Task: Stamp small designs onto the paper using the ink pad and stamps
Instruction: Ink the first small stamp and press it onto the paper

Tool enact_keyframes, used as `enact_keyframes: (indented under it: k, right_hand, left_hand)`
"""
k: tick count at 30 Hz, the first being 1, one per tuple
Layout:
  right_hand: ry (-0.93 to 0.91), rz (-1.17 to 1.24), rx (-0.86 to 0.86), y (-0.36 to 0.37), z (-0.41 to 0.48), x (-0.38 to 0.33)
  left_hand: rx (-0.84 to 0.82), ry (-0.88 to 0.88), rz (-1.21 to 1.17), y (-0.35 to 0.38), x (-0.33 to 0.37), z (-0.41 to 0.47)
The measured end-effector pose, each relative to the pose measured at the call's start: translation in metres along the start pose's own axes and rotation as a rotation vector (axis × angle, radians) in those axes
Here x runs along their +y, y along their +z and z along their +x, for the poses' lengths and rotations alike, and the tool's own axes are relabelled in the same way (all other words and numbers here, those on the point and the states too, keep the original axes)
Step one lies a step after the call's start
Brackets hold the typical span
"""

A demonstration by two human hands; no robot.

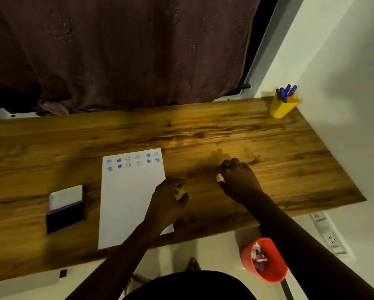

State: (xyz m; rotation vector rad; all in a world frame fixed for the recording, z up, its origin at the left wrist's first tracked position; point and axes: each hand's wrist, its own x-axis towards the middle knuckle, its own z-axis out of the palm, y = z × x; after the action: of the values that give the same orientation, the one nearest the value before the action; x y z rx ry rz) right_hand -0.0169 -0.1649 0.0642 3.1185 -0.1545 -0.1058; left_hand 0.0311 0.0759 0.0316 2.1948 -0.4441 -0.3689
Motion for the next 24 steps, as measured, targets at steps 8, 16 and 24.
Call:
enact_keyframes:
  k: [8, 16, 24]
  right_hand:
    - [-0.075, -0.032, -0.097, 0.012, 0.015, 0.014]
    - [0.184, 0.888, -0.05, -0.017, 0.019, -0.025]
    - [0.279, 1.293, -0.294, -0.031, 0.024, -0.077]
  left_hand:
    - [0.002, -0.031, -0.019, 0.013, 0.009, 0.001]
    - [0.104, 0.053, -0.196, 0.0, 0.018, 0.011]
    - [0.147, 0.006, -0.561, -0.036, 0.002, -0.001]
